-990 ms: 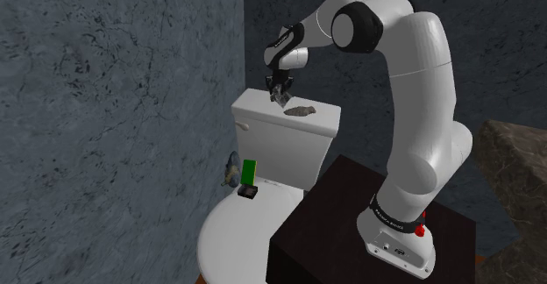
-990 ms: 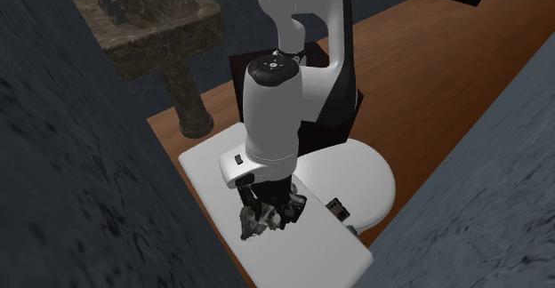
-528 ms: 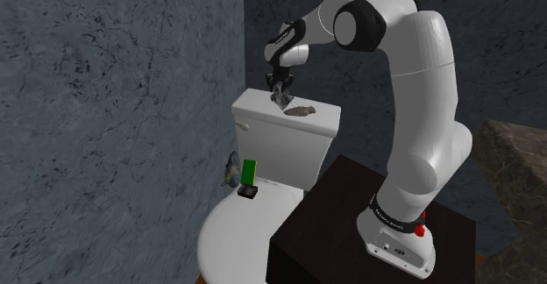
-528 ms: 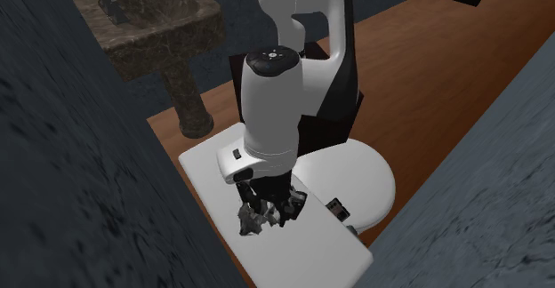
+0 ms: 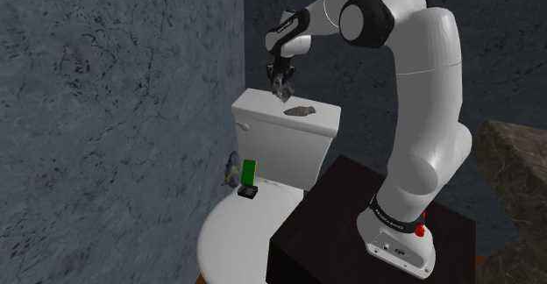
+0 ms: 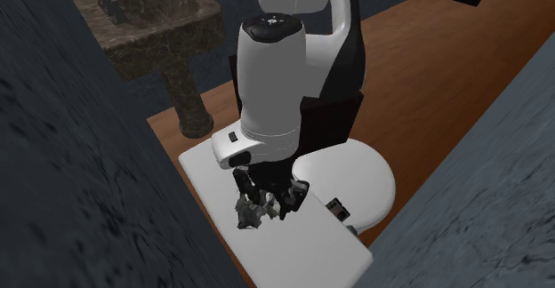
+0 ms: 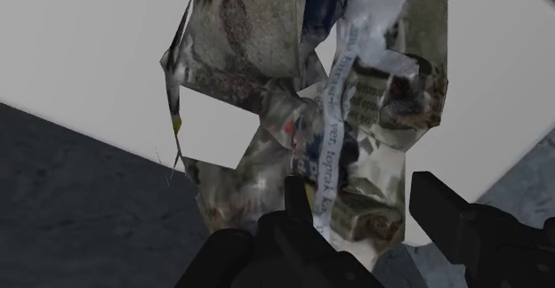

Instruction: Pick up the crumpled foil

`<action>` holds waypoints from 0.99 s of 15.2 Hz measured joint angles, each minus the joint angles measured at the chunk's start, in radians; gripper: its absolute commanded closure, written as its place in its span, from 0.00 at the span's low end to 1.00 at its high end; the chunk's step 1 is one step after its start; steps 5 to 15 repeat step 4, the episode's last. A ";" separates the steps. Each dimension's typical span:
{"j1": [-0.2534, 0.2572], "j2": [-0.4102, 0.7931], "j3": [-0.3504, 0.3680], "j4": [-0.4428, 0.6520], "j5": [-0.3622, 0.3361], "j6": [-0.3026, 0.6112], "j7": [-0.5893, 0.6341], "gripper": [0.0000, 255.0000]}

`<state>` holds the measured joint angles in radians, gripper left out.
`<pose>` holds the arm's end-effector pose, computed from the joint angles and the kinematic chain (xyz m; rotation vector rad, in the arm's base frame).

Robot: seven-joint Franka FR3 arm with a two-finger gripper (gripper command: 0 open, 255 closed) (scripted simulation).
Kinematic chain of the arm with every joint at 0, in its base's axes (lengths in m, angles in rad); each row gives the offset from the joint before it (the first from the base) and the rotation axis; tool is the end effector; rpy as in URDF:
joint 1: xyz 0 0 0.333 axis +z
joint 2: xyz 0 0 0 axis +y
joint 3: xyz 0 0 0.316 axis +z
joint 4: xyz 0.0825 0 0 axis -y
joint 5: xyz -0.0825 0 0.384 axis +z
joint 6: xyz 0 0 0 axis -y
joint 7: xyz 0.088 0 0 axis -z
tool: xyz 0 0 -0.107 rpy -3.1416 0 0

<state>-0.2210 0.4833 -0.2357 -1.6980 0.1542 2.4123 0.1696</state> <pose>0.6297 -0.2867 0.3457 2.9121 -1.0452 0.3823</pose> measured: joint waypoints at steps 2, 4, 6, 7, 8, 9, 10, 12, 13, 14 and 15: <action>0.002 -0.013 -0.003 0.009 -0.005 -0.021 0.003 1.00; 0.001 -0.021 -0.005 0.018 -0.007 -0.039 0.003 1.00; 0.001 -0.021 -0.005 0.018 -0.007 -0.039 0.003 1.00; 0.001 -0.021 -0.005 0.018 -0.007 -0.039 0.003 1.00; 0.001 -0.021 -0.005 0.018 -0.007 -0.039 0.003 1.00; 0.001 -0.021 -0.005 0.018 -0.007 -0.039 0.003 1.00; 0.001 -0.021 -0.005 0.018 -0.007 -0.039 0.003 1.00; 0.001 -0.021 -0.005 0.018 -0.007 -0.039 0.003 1.00; 0.001 -0.021 -0.005 0.018 -0.007 -0.039 0.003 1.00; 0.001 -0.021 -0.005 0.018 -0.007 -0.039 0.003 1.00; 0.001 -0.021 -0.005 0.018 -0.007 -0.039 0.003 1.00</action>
